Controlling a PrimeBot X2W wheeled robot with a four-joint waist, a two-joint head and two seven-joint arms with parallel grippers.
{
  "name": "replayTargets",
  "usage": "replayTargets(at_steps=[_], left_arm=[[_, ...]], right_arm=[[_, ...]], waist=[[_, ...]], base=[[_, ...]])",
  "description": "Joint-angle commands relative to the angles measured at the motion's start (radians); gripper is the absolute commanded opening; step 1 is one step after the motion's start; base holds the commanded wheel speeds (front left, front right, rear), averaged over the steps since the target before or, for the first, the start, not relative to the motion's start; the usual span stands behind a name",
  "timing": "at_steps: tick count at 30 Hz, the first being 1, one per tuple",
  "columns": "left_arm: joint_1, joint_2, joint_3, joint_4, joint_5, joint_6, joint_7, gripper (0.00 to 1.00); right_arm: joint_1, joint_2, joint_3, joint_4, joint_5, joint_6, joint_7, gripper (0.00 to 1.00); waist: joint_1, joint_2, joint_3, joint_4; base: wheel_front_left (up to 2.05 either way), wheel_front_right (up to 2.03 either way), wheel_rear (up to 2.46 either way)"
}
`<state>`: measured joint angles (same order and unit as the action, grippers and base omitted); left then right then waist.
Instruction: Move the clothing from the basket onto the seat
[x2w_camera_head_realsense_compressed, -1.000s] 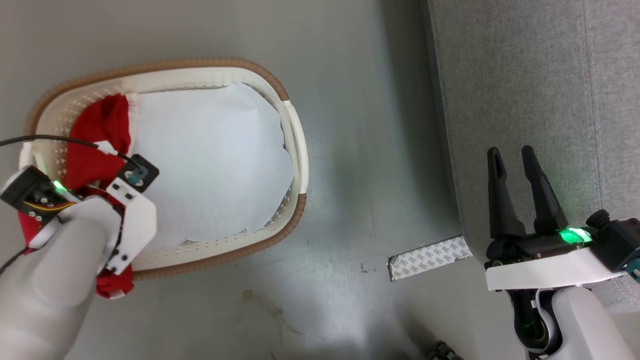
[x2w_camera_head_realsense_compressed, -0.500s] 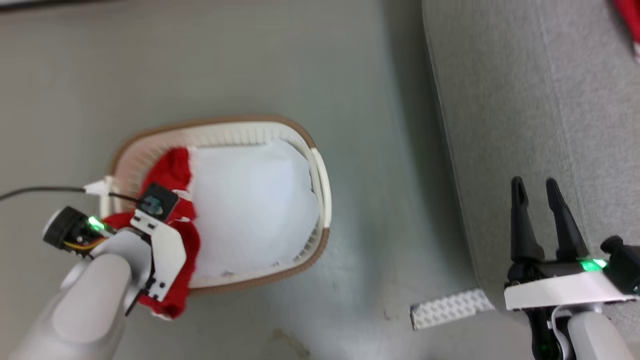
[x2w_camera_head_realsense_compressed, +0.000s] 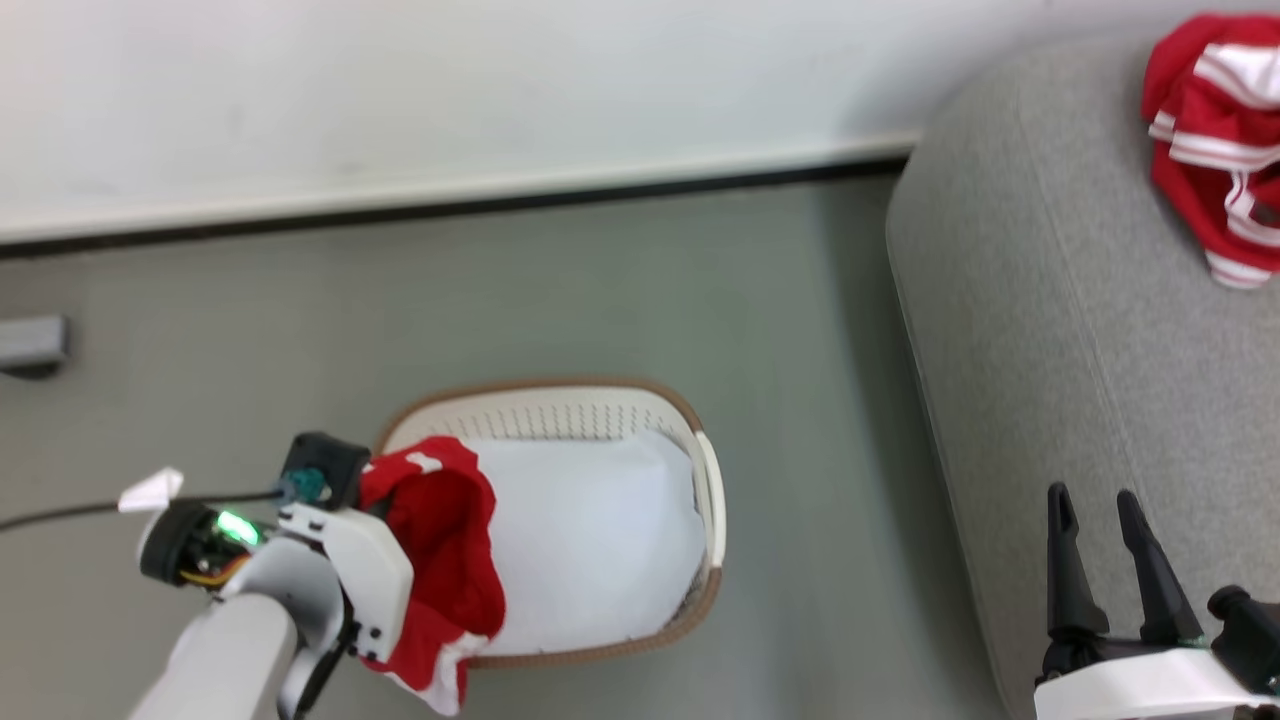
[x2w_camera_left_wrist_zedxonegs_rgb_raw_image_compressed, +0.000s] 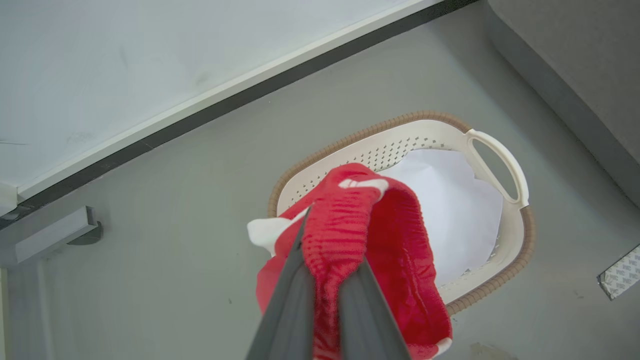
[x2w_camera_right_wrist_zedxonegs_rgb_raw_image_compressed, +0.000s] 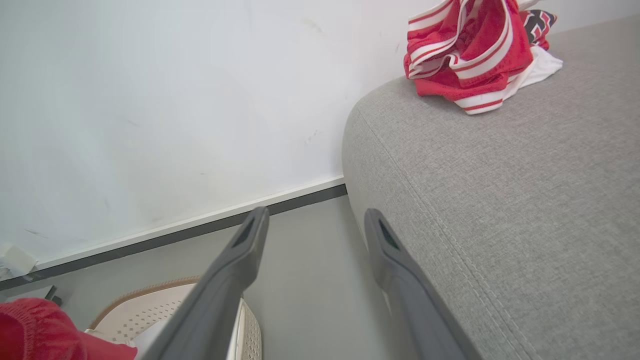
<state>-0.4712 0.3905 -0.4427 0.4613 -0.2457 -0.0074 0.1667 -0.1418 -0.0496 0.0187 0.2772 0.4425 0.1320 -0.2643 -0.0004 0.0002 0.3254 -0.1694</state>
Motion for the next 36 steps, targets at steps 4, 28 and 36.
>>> replayTargets(at_steps=[4,28,36], left_arm=[[0.071,-0.013,0.014,-0.072,-0.032,0.023,-0.021,0.0],[0.343,-0.069,0.103,-0.393,-0.16,0.121,-0.226,0.0],[0.333,-0.06,0.073,-0.461,-0.151,0.104,-0.205,0.0]], right_arm=[[0.041,-0.002,-0.01,0.012,-0.021,-0.003,0.0,1.0],[0.188,-0.002,-0.014,-0.054,-0.219,-0.003,0.0,1.0],[0.144,-0.014,0.099,-0.071,-0.257,-0.003,0.0,1.0]], waist=[[0.0004,-0.0002,-0.111,0.04],[0.0004,-0.0002,-0.373,0.05],[0.0004,-0.0002,-0.379,0.067]], base=[[0.0,0.0,0.0],[0.0,0.0,0.0],[0.0,0.0,0.0]])
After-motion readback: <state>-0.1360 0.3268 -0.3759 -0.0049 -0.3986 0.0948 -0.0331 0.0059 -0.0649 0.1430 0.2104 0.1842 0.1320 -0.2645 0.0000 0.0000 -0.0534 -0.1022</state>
